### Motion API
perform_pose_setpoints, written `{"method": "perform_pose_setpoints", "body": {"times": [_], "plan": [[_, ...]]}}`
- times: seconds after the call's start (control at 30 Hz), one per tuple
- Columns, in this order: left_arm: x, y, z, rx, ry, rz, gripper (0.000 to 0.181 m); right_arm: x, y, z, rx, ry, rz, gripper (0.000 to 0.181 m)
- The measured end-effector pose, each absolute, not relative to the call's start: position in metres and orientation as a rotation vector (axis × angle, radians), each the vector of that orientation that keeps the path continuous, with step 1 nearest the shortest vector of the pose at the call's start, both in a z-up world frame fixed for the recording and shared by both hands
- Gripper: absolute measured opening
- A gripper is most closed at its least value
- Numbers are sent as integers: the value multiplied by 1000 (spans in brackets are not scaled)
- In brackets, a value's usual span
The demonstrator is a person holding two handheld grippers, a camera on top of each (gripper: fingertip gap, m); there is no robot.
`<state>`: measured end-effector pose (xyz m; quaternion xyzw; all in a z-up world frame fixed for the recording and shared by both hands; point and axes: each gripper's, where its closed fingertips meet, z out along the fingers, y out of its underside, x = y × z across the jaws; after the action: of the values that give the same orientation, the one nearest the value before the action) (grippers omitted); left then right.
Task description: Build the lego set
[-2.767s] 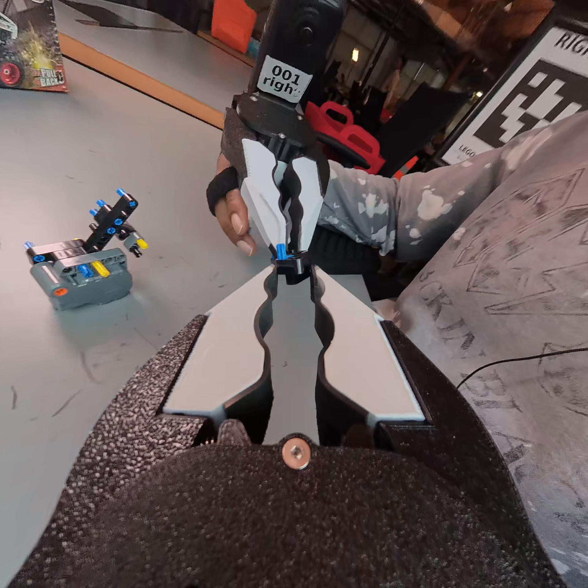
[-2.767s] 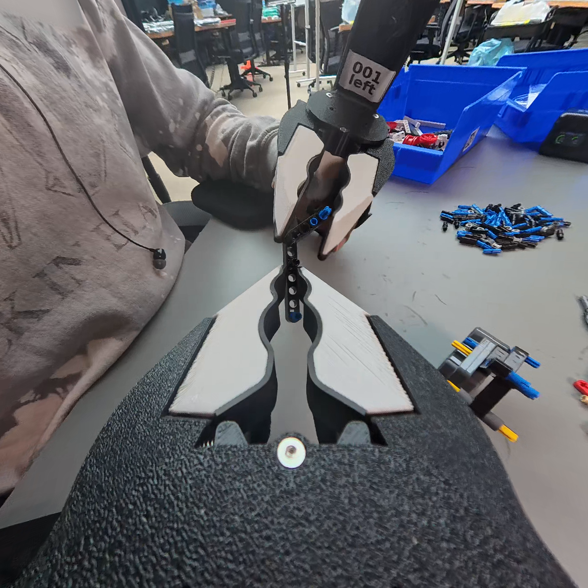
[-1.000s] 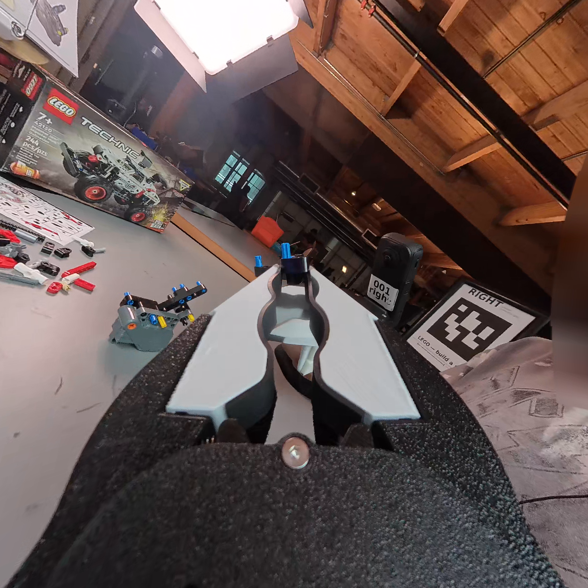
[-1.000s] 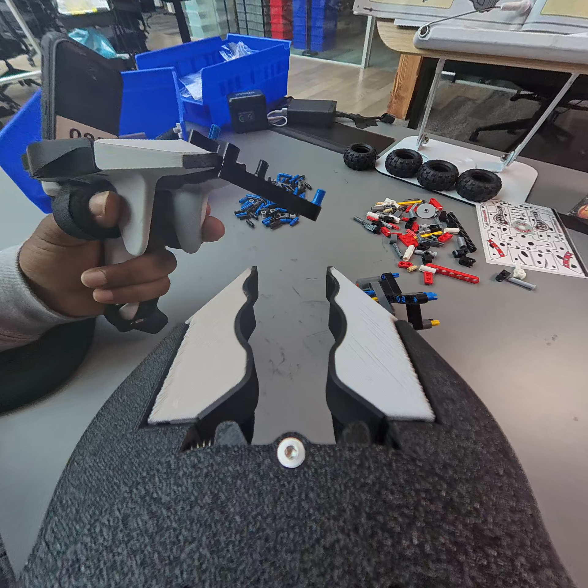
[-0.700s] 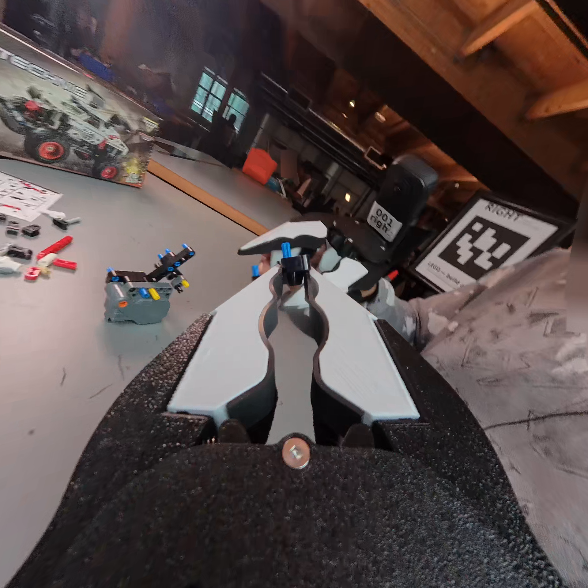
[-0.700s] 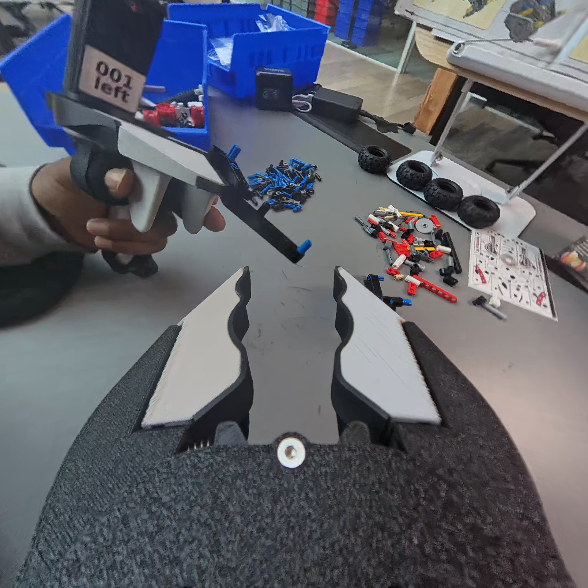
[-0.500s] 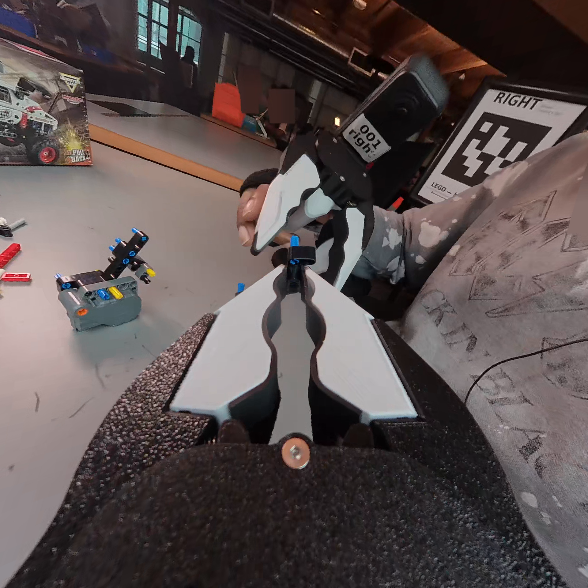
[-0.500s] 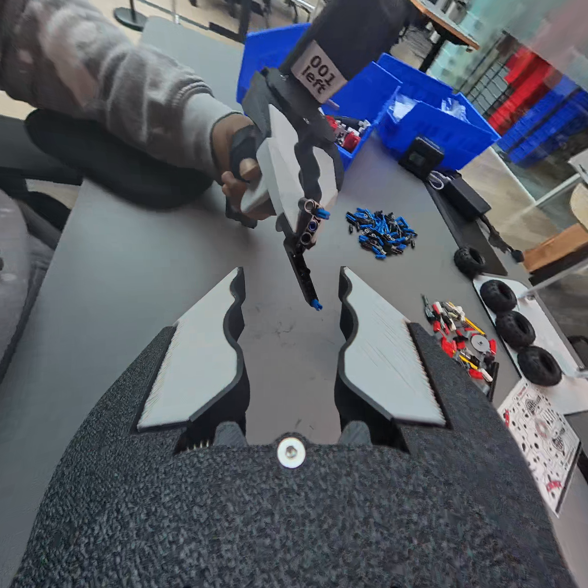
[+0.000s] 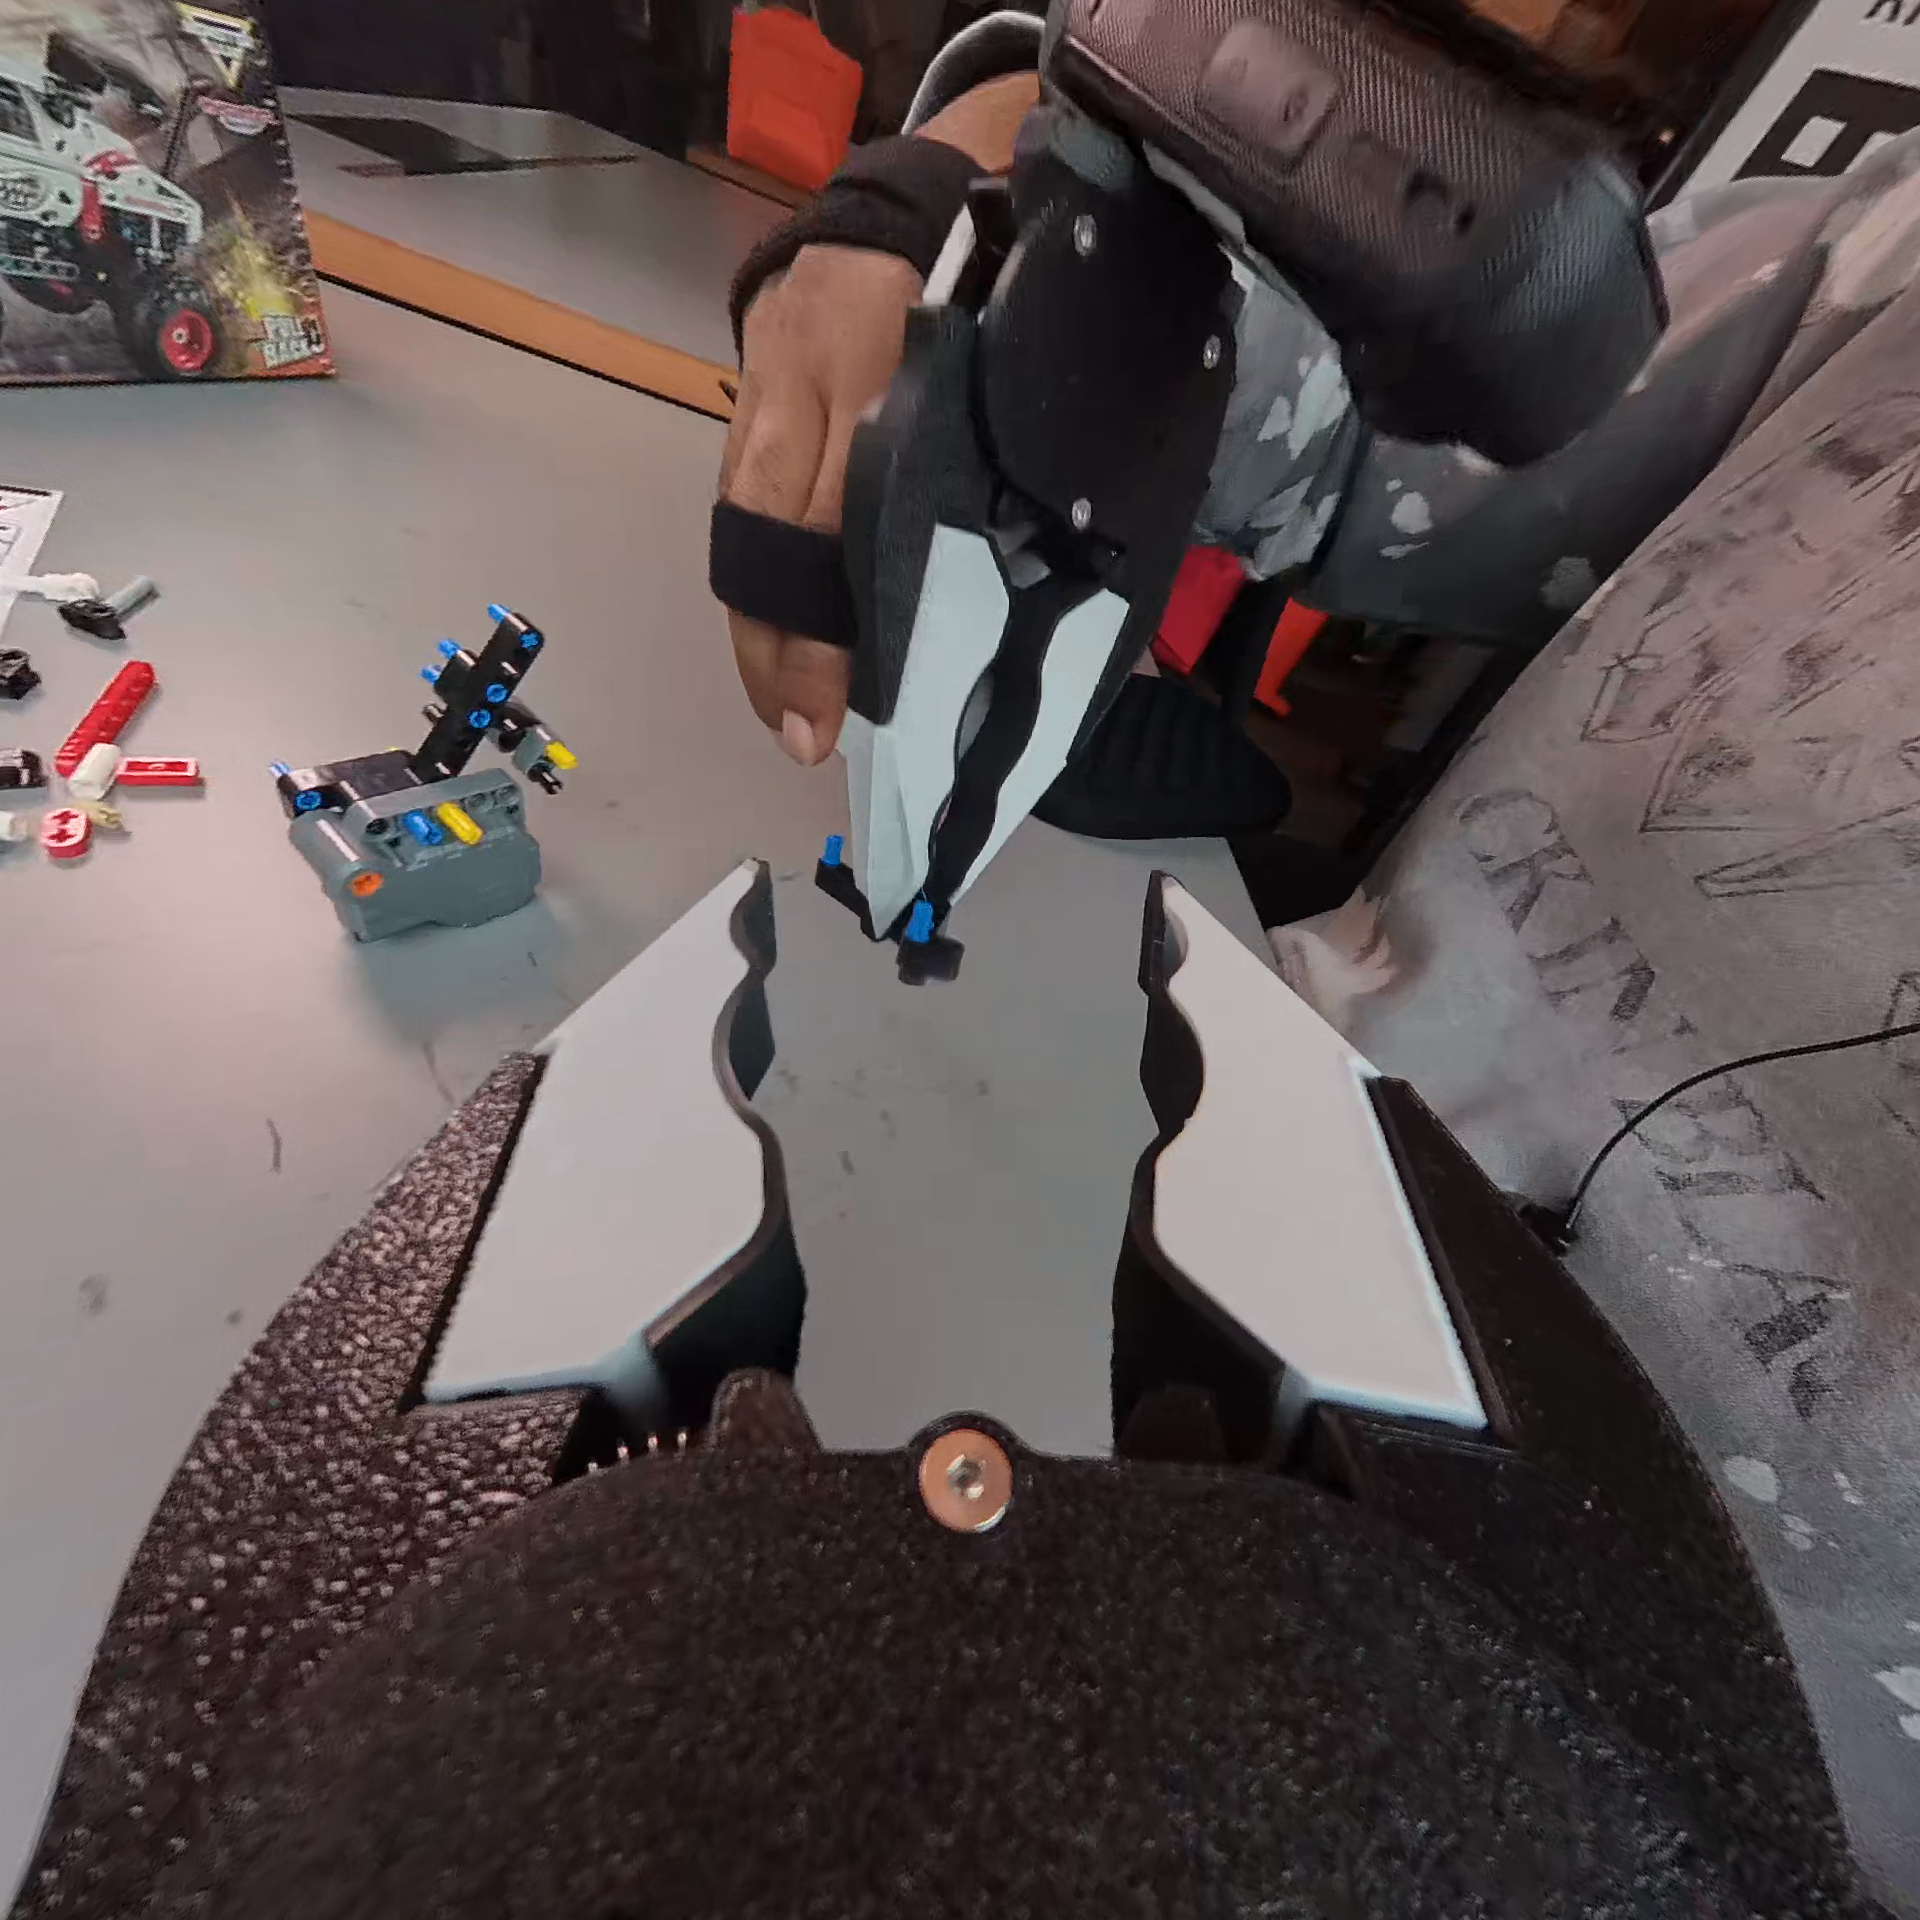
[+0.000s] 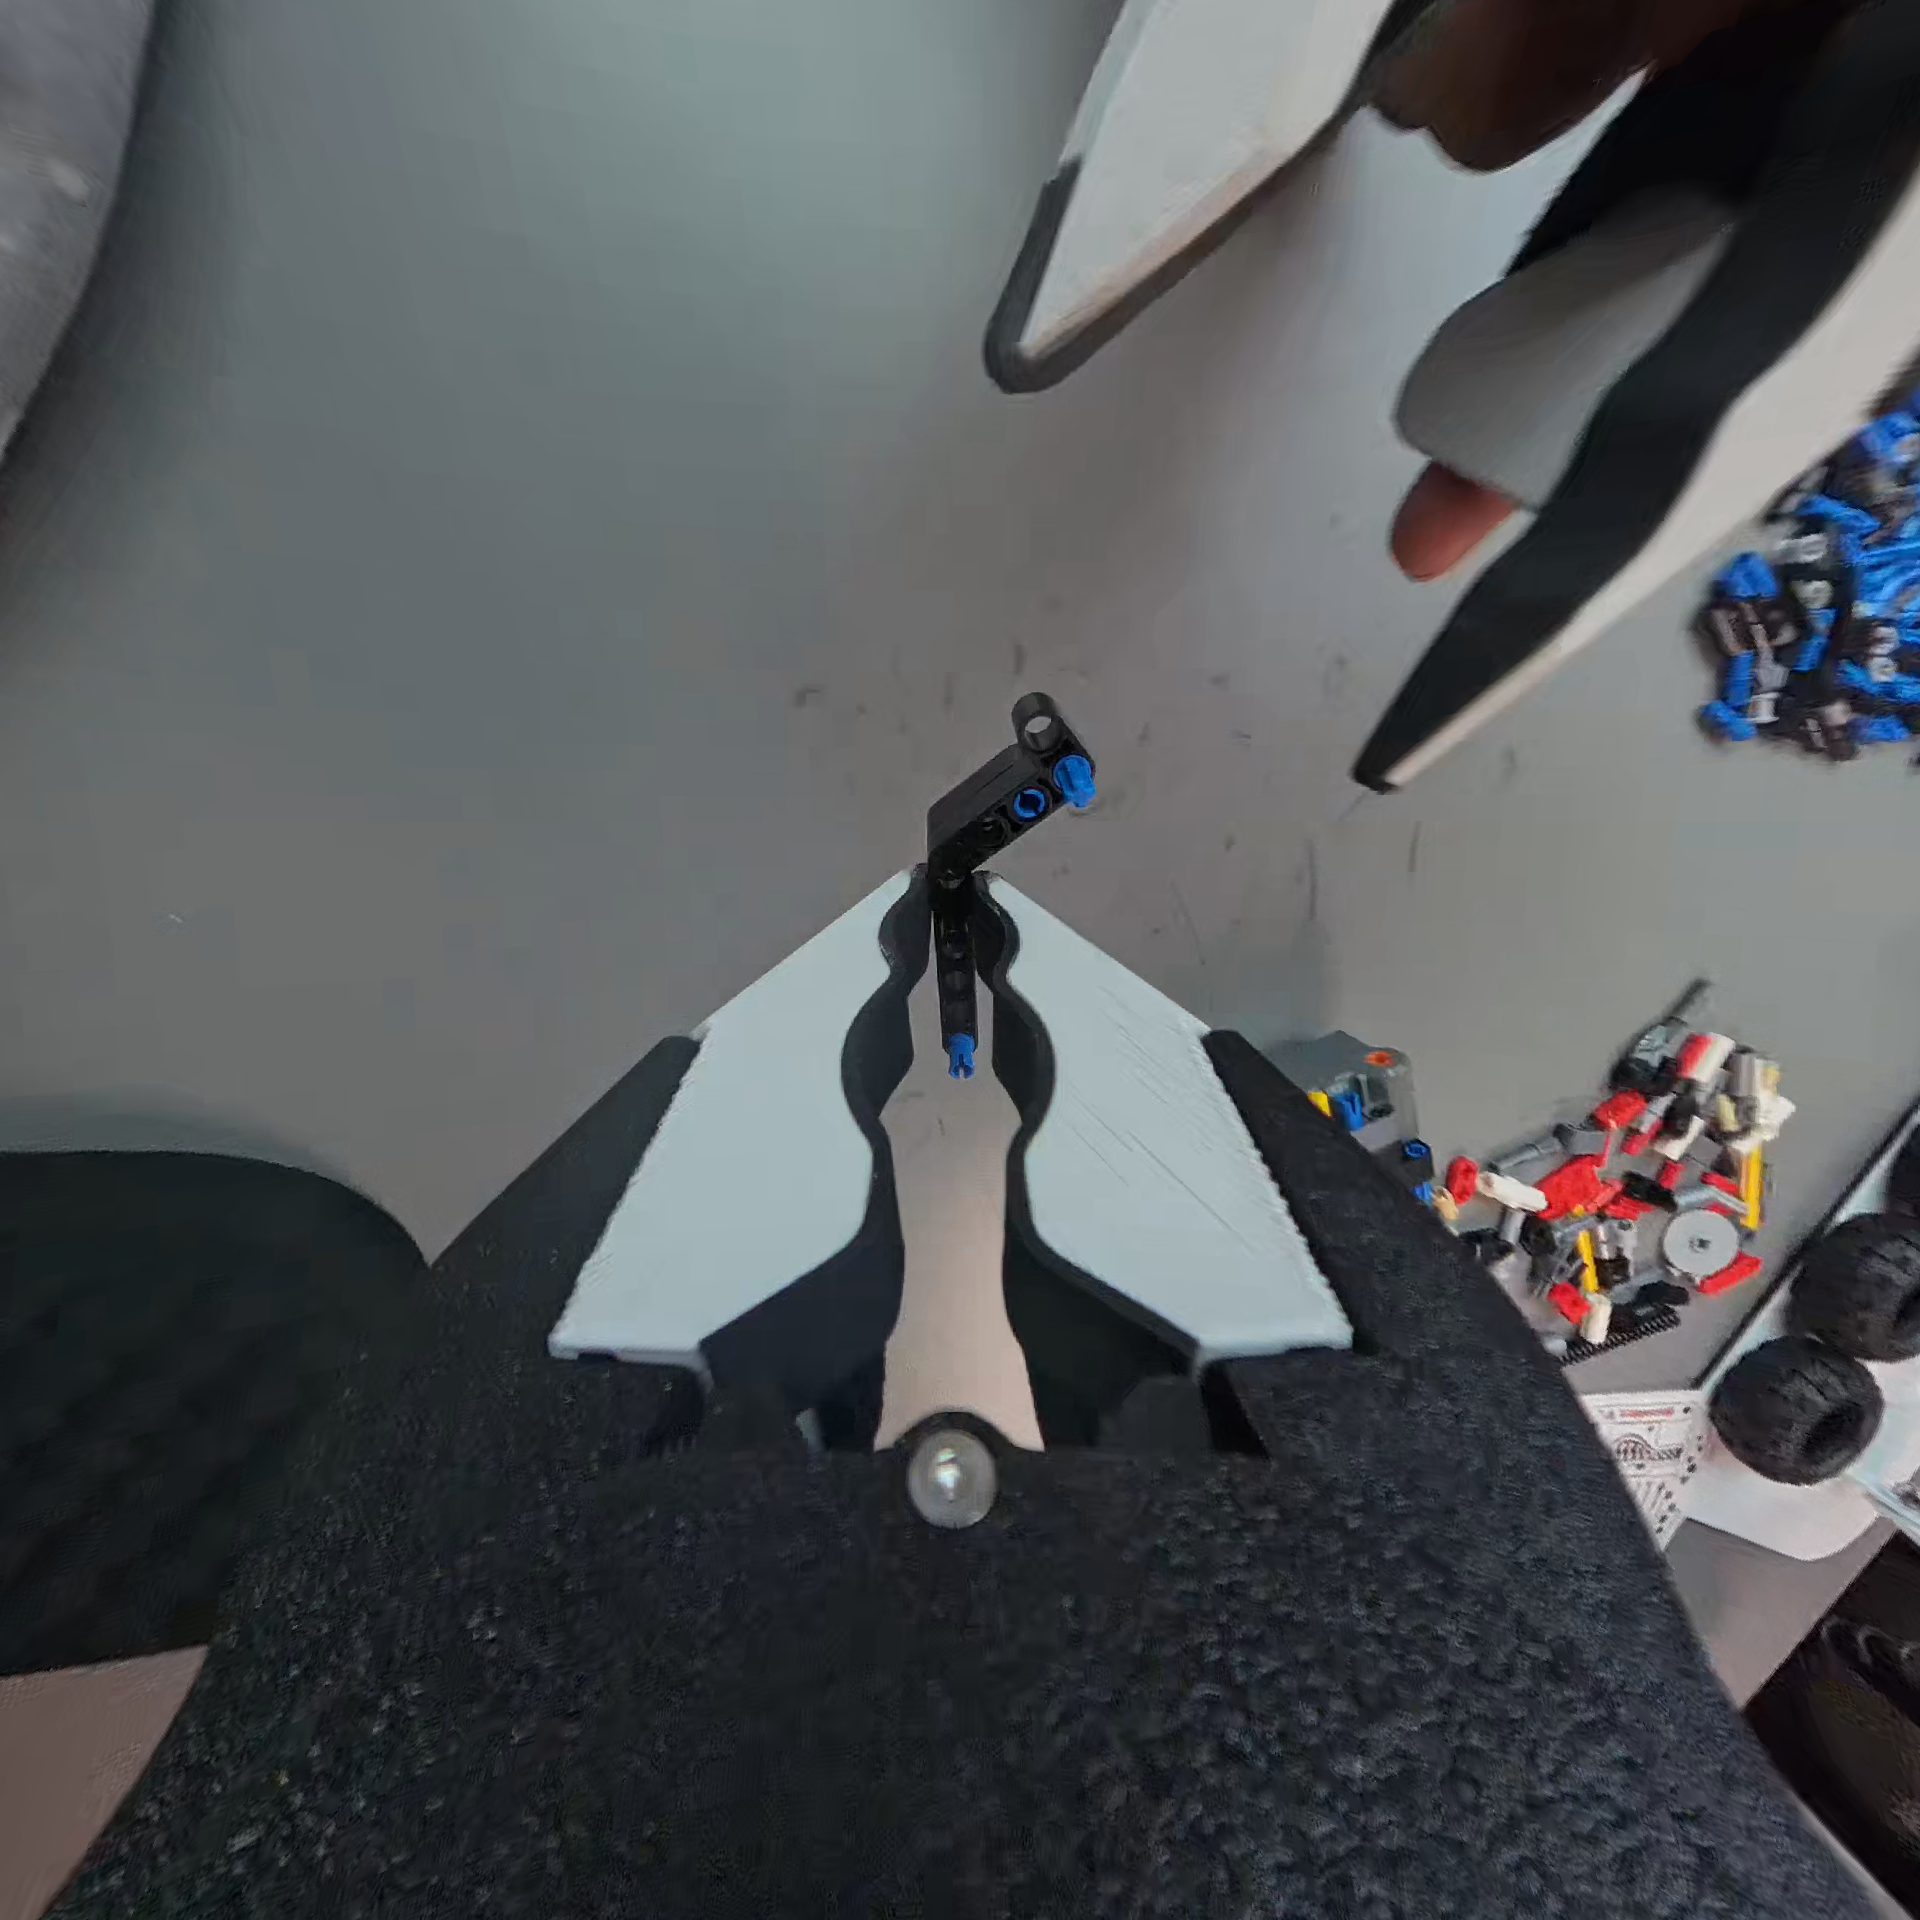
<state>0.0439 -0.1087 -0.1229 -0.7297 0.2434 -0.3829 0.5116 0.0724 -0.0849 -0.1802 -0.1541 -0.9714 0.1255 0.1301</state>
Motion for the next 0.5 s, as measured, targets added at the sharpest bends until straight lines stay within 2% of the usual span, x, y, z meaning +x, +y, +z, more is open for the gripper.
{"method": "perform_pose_setpoints", "body": {"times": [0.03,0.13,0.33,0.5], "plan": [[41,-107,-125,-1766,568,-901,71,73,-84,-192,-422,-2876,299,8],[31,-99,-125,-1773,516,-804,73,68,-81,-222,-375,-2974,160,8],[-10,-81,-107,-1683,292,-636,82,51,-81,-225,-395,-2969,188,8],[-29,-79,-97,-1629,216,-546,81,46,-87,-217,-504,-2845,377,24]]}}
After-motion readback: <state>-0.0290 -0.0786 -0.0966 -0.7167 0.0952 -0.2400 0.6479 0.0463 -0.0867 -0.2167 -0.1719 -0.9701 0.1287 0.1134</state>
